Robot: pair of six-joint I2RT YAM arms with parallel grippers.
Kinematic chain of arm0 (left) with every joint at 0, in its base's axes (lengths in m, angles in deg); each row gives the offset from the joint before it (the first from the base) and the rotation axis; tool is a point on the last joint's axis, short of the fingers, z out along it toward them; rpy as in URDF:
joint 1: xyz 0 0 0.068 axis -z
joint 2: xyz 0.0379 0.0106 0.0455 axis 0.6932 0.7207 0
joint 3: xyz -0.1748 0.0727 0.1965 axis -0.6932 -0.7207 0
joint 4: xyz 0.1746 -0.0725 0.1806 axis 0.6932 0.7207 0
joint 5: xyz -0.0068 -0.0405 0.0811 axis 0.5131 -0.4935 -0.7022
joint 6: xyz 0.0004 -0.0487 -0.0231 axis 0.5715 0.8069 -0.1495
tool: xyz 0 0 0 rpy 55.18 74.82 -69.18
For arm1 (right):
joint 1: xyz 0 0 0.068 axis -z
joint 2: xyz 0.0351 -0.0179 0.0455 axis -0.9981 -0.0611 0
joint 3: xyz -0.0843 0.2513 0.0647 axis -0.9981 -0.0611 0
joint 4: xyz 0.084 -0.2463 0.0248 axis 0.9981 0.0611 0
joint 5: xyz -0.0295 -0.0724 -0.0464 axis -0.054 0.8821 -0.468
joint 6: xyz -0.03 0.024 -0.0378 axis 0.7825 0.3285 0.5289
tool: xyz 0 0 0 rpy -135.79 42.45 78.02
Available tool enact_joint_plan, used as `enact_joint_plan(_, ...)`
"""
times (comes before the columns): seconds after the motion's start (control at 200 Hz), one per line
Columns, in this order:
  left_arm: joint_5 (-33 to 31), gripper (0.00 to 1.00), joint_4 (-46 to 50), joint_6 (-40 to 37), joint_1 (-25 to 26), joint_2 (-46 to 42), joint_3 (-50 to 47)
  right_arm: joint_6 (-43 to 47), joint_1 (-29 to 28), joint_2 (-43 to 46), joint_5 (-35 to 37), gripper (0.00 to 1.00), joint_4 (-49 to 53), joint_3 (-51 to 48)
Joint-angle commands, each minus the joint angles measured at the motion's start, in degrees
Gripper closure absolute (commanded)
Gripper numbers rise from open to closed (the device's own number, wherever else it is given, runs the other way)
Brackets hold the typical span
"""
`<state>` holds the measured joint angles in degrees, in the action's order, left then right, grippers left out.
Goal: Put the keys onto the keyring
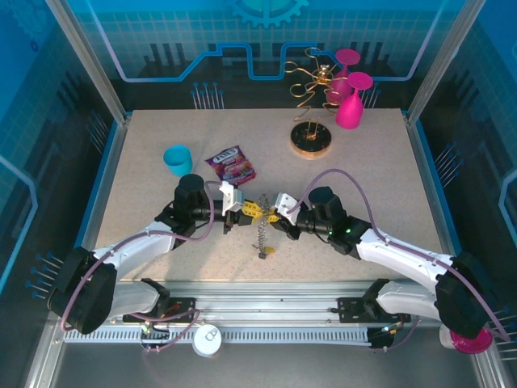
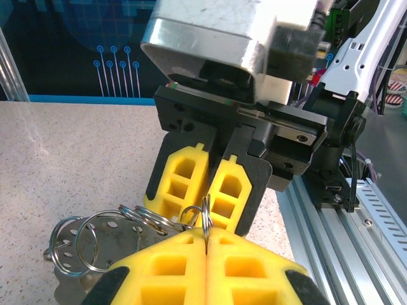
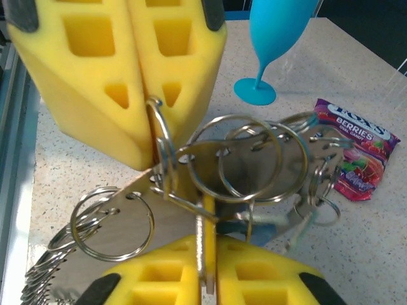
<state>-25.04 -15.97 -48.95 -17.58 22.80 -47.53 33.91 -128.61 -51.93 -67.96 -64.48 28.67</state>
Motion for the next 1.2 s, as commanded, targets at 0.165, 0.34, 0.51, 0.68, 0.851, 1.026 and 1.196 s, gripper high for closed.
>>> enact_joint_plan(0.165, 2.36, 1.00, -2.89, -0.06, -0.48, 0.13, 1.50, 2.45, 0.28, 3.72, 1.93, 1.00, 4.25, -0.82)
enact_joint_plan(0.34, 2.01, 1.00, -2.50, -0.80, -0.55, -0.14, 1.50, 4.14, 1.82, 6.60, 1.93, 1.00, 10.19, -0.56)
enact_joint_plan(0.51, 1.57, 1.00, -2.19, -1.67, -0.55, -0.22, 1.50, 5.16, 2.11, 6.89, 1.14, 1.00, 13.55, 0.39)
enact_joint_plan(0.68, 1.73, 1.00, -2.15, -1.75, -0.55, -0.30, 1.50, 4.95, 2.07, 4.96, -0.37, 1.00, 14.13, 1.50)
enact_joint_plan(0.851, 1.91, 1.00, -2.22, -1.61, -0.56, -0.36, 1.42, 4.86, 1.26, 1.03, -2.69, 1.00, 13.28, 3.62)
enact_joint_plan(1.026, 0.33, 1.00, -0.57, -3.68, -0.55, -0.62, 1.41, 3.77, 1.20, -0.64, -3.72, 0.96, 13.01, 5.51)
enact_joint_plan(1.196, -1.32, 1.00, 1.35, -6.03, -0.54, -0.90, 1.33, 3.31, 4.56, 3.40, -5.66, 0.65, 13.74, 4.24)
